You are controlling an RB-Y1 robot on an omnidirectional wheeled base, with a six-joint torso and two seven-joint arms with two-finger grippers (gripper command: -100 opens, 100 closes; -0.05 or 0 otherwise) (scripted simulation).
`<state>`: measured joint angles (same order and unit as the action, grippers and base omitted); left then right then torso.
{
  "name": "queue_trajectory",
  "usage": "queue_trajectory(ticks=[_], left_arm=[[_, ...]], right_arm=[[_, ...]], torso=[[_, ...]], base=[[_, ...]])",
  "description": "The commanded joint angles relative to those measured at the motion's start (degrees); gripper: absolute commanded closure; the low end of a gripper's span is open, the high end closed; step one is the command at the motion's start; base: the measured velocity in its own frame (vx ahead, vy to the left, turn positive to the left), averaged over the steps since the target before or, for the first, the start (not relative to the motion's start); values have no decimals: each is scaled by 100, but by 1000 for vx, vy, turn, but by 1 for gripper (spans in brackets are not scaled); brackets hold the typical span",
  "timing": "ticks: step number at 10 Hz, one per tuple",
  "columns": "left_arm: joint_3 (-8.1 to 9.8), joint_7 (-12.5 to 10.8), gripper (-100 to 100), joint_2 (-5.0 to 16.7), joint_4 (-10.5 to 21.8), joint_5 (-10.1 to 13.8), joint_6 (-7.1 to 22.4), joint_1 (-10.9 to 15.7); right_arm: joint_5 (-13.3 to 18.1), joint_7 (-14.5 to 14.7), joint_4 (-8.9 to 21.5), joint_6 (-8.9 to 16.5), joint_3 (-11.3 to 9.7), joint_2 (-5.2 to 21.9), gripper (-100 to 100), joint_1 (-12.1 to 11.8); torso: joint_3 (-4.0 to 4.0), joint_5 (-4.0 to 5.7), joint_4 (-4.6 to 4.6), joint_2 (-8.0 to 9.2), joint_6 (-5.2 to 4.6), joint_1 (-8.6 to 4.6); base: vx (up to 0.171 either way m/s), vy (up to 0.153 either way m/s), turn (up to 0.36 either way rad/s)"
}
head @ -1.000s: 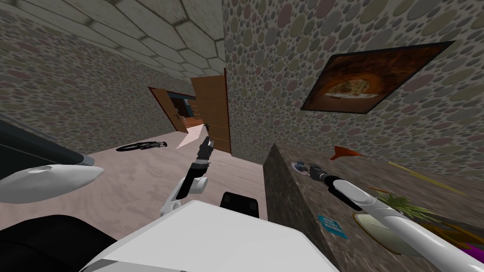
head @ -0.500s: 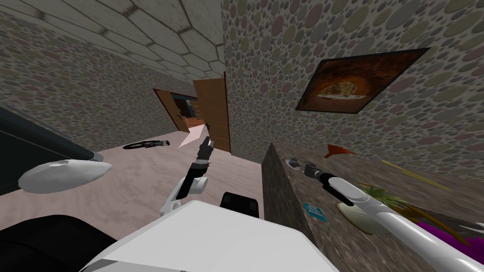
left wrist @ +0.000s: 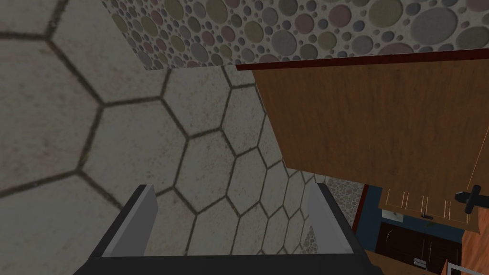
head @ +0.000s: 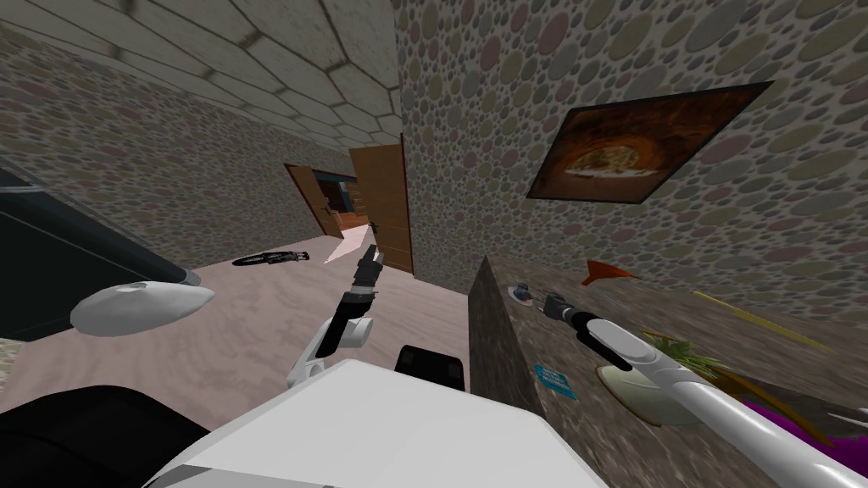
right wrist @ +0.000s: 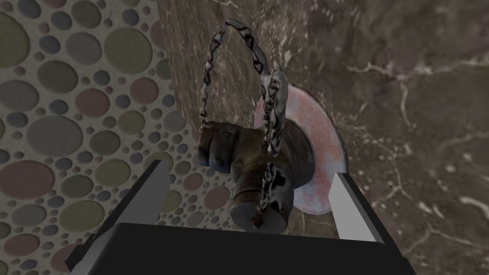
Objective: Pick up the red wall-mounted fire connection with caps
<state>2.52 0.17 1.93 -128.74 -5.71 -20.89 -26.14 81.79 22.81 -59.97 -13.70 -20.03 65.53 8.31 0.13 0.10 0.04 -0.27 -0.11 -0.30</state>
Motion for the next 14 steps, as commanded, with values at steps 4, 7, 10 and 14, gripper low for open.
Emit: queue_trajectory(ticks=[4, 7, 10, 14], left_arm=[[0, 0, 0, 0, 0, 0, 0, 0], [0, 0, 0, 0, 0, 0, 0, -1], [0, 0, 0, 0, 0, 0, 0, -1], [0, 0, 0, 0, 0, 0, 0, -1]], right_arm=[[-153, -571, -123, 604, -518, 357, -100, -182], [-112, -538, -113, 545, -483, 319, 100, -144], [-116, -545, -112, 543, -483, 316, 100, -145], [-59, -147, -14, 176, -132, 85, 100, -42]], torso=[[-1, 0, 0, 2, -2, 1], [0, -1, 0, 0, -4, 7], [-2, -7, -1, 2, -3, 15], [-6, -14, -5, 7, -9, 27]], base=[[-8, -22, 148], [-2, -4, 11], [0, 0, 0], [6, 14, -105]])
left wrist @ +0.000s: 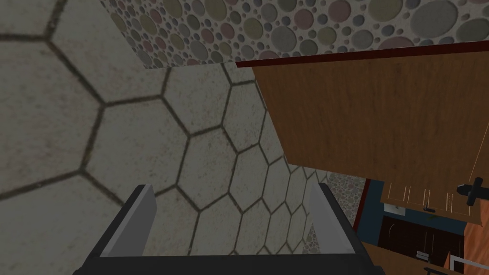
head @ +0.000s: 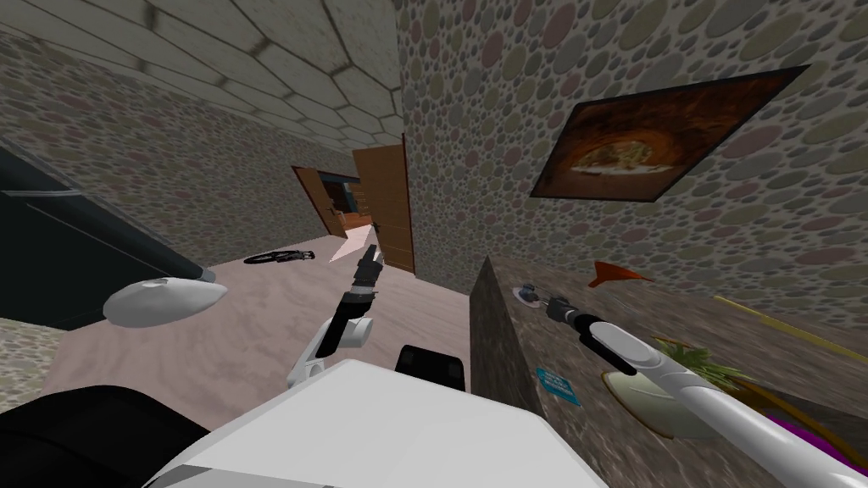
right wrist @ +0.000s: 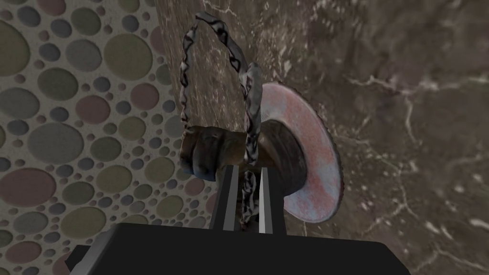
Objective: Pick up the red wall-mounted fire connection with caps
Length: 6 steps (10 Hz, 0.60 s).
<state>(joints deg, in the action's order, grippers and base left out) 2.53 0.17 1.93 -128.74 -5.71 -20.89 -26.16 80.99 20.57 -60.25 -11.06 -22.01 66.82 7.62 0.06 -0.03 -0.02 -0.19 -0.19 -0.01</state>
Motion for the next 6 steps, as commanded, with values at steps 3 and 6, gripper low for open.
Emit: queue_trajectory(ticks=[3, 6], left_arm=[[0, 0, 0, 0, 0, 0, 0, 0], [0, 0, 0, 0, 0, 0, 0, 1]], right_arm=[[69, 290, 68, -302, 259, -181, 100, 97], [92, 313, 76, -334, 276, -204, 0, 111]], torso=[[-3, -2, -3, 3, 1, 2], [-5, -1, -6, 4, 5, -3]], base=[[3, 19, -95], [1, 3, -11]])
